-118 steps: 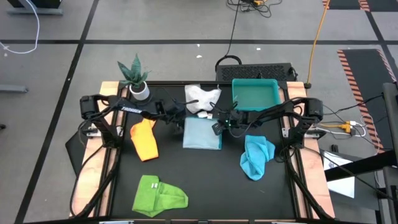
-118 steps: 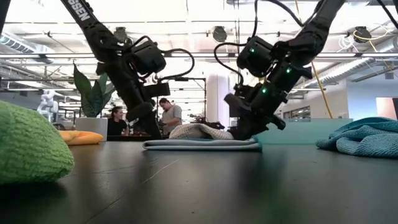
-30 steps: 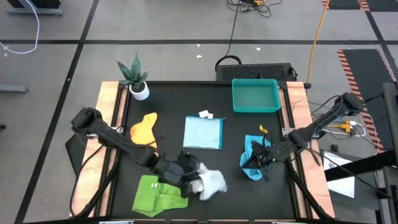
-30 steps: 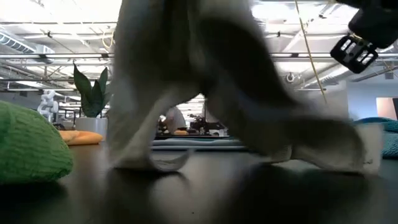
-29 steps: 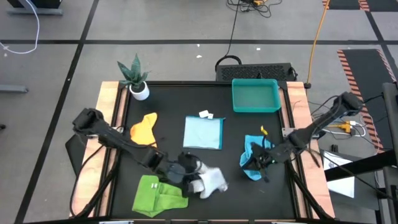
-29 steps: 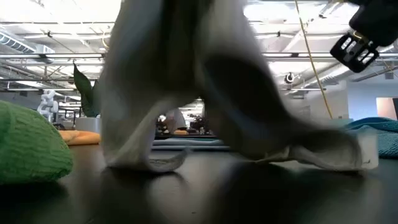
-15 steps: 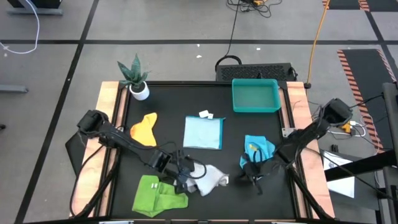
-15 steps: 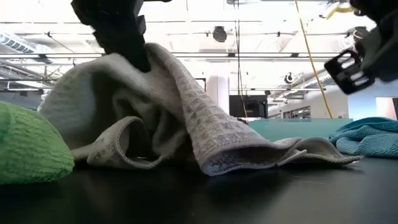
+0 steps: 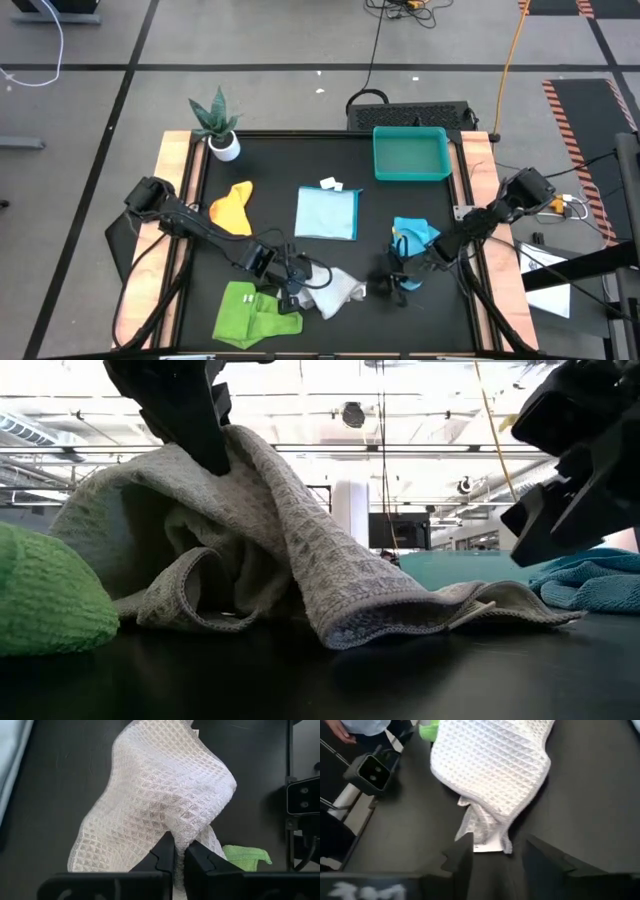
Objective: Fold microfiber towels
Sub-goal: Fold the gray microfiber towel on the towel
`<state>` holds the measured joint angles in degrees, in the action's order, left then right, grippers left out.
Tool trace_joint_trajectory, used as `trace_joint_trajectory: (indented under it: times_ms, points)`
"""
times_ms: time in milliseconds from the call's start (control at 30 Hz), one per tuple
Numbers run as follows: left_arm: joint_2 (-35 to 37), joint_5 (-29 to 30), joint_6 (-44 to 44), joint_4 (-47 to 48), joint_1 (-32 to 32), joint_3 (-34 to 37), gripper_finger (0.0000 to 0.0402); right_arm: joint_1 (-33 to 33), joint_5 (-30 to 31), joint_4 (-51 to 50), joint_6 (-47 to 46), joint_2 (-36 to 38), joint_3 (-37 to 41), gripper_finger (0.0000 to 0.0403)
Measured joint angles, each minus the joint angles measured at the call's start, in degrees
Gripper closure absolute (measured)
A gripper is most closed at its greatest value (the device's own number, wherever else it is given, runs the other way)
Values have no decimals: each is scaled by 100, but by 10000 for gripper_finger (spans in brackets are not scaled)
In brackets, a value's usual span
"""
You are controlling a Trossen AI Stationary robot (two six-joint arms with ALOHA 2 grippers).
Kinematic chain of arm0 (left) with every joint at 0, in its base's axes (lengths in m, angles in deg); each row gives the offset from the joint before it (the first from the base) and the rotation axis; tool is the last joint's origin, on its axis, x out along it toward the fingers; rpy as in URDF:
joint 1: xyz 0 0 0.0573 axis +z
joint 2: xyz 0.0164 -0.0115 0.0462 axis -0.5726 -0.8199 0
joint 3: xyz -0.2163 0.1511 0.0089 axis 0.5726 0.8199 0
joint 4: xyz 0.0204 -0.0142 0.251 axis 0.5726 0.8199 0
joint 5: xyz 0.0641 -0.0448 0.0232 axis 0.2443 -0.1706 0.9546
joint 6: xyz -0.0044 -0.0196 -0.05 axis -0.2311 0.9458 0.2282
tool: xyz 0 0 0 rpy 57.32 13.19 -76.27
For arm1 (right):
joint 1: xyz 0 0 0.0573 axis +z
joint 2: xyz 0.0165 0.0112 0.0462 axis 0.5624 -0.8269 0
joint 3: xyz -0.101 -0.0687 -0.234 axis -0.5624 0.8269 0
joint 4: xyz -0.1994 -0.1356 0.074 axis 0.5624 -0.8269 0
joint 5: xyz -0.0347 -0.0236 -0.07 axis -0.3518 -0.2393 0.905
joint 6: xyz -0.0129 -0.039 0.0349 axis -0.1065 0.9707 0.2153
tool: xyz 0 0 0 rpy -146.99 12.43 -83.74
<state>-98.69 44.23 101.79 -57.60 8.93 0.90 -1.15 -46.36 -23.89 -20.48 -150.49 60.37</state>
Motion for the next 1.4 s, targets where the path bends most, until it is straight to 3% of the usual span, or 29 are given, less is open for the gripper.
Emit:
trace_joint_trajectory:
  times_ms: [167, 400, 667, 867, 1067, 1233, 1400]
  points:
    - [0, -2, 4, -7, 0, 0, 365, -153, -133, -18, 9, -18, 0, 219]
    - [0, -42, 35, -7, -1, 0, 275, -301, -485, 109, -94, -350, -2, 230]
    - [85, -798, 31, 118, 0, 0, 204, -309, -557, 1124, -370, -1137, -5, 234]
    - [553, -1009, -40, 294, -36, 2, 195, -310, -530, 1220, -514, -1258, -17, 282]
    - [1085, -242, -347, -111, -39, 0, 195, -309, -593, 1150, -515, -1112, -3, 389]
    - [1089, 72, -751, -774, 50, -4, 195, -311, -584, 1107, -406, -738, 0, 399]
    - [683, -395, -1291, -1668, 336, -2, 195, -311, -431, 1065, -208, -216, 0, 401]
